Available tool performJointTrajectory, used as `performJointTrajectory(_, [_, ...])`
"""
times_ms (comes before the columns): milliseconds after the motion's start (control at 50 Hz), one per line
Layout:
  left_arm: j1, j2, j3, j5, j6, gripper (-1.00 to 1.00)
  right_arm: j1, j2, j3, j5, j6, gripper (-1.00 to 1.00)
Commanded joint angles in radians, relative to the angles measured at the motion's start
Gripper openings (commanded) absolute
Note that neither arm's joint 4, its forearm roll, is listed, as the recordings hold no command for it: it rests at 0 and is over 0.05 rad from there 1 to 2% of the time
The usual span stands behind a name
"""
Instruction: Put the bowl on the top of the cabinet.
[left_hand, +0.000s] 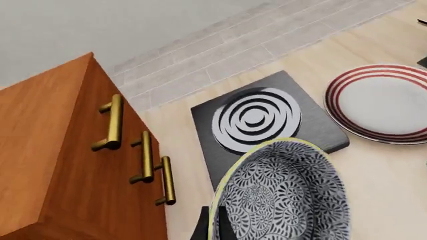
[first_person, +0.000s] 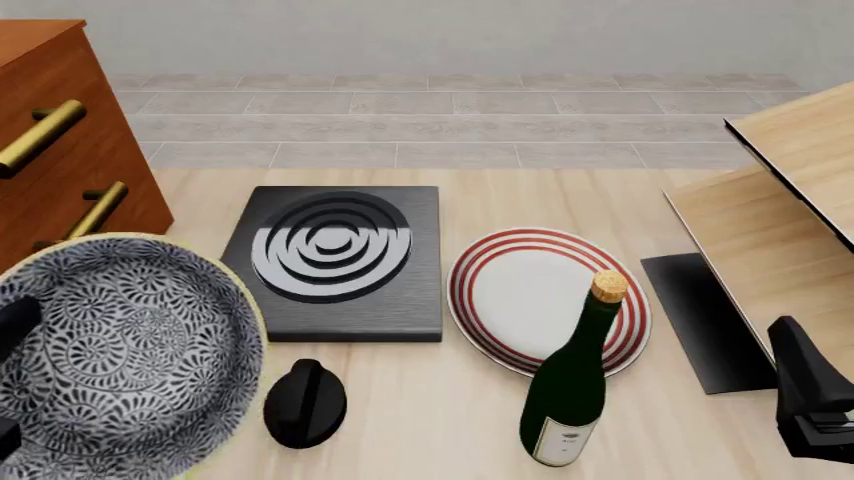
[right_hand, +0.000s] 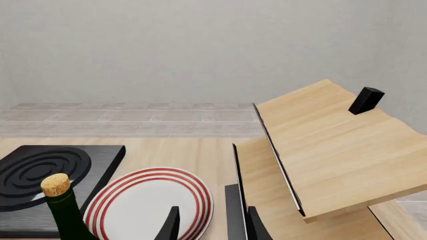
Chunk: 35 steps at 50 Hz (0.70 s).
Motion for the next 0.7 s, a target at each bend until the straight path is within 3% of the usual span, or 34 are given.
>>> performJointTrajectory(20, [0.046, 0.023, -0.114, -0.024, -0.049, -1.00, 0.000, 0.000, 0.000, 0.000, 0.001, 1.00])
performJointTrajectory(240, [0.090, 0.060, -0.261, -0.039, -0.114, -1.00, 0.000, 0.000, 0.000, 0.000, 0.000, 1.00])
performJointTrajectory(700, [0.298, 0.175, -0.404, -0.147, -0.232, -1.00, 0.000, 0.000, 0.000, 0.000, 0.000, 1.00])
